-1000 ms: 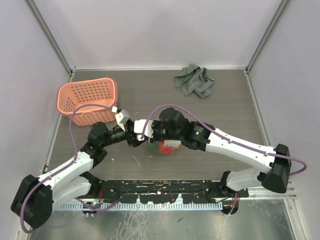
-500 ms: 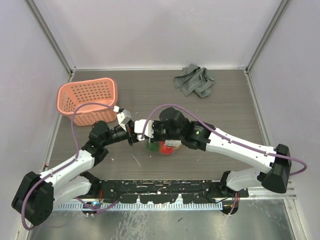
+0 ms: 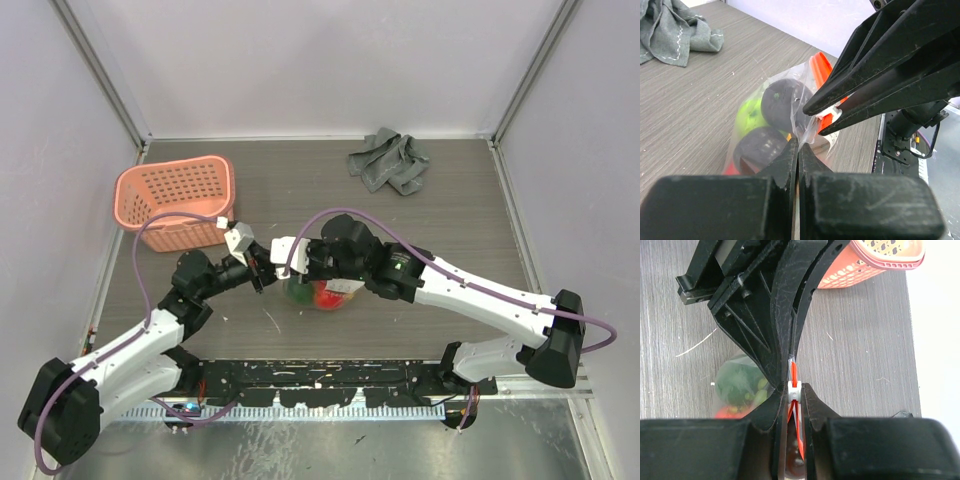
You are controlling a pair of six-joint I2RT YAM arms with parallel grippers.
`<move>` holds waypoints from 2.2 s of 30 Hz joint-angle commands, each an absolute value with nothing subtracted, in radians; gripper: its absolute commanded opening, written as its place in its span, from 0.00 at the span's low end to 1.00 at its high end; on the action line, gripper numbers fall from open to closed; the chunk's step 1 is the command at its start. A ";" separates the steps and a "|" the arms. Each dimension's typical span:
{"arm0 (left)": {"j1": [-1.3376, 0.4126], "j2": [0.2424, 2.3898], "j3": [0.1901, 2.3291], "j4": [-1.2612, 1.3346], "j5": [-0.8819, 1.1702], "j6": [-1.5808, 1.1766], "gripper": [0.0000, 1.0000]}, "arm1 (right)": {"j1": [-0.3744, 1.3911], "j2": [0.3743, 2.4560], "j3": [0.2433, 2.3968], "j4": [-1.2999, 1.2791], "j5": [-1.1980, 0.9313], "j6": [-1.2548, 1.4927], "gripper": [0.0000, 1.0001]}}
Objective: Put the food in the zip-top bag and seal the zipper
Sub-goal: Zip the zipper food storage bag at the center of the board.
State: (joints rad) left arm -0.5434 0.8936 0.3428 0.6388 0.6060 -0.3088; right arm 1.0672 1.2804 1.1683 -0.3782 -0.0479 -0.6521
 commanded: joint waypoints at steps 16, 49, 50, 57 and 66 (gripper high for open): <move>-0.538 0.921 0.374 0.682 0.641 -0.284 0.47 | 1.052 1.259 1.218 -0.426 -0.055 -0.631 0.01; -0.588 0.944 0.376 0.735 0.548 -0.244 0.00 | 1.045 1.276 1.231 -0.546 -0.006 -0.595 0.01; -0.588 0.936 0.372 0.733 0.538 -0.244 0.00 | 1.044 1.275 1.231 -0.555 0.000 -0.586 0.01; -0.587 0.920 0.369 0.686 0.488 -0.239 0.00 | 1.044 1.276 1.242 -0.618 0.018 -0.539 0.01; -0.587 0.896 0.358 0.667 0.425 -0.239 0.00 | 1.040 1.245 1.227 -0.655 0.090 -0.520 0.02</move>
State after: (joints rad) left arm -0.5983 0.9318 0.3611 0.6224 0.5205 -0.2478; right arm 1.0515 1.3071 1.2232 -0.5632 0.0067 -0.5423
